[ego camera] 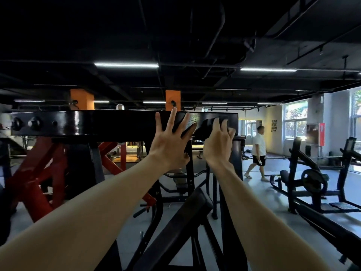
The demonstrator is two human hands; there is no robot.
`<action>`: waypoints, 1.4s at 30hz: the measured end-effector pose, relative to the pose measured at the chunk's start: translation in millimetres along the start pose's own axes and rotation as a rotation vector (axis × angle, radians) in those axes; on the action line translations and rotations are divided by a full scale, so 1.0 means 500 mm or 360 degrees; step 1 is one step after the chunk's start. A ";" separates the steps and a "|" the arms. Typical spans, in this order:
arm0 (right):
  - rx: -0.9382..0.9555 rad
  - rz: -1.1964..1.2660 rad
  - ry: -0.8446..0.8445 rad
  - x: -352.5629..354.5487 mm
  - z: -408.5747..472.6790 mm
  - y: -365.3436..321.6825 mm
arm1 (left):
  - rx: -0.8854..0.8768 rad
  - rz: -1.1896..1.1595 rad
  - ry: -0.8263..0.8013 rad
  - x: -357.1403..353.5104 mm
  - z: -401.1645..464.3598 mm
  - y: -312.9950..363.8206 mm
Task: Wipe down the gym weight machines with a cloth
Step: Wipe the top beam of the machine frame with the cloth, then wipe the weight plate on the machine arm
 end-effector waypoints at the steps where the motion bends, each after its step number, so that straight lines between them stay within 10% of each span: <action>1: 0.0102 -0.0012 -0.0004 -0.011 -0.025 -0.025 | -0.0039 0.0013 -0.0008 0.000 -0.005 -0.006; 7: 0.0537 0.0606 -0.0281 -0.002 -0.078 -0.137 | -0.0147 -0.0547 0.0175 0.002 -0.087 -0.074; 17: 0.0183 0.1821 -0.1347 -0.031 -0.128 -0.387 | 0.0615 -0.2073 0.0496 0.070 -0.276 -0.337; 31: 0.0329 0.1212 -0.2231 -0.366 -0.537 -0.799 | 0.1381 -0.2526 0.0009 -0.225 -0.768 -0.682; 42: -0.0169 0.1220 -0.2500 -0.696 -0.738 -0.969 | 0.1349 -0.2272 -0.0616 -0.425 -1.046 -0.922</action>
Point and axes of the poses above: each hand's wrist, its own z-axis towards the middle knuckle, its own x-axis out of the back of the hand, y = z × x, the point moved 5 cm from there along z, towards the middle knuckle, and after that the axes turned 4 degrees about -y, right-handed, at the moved point
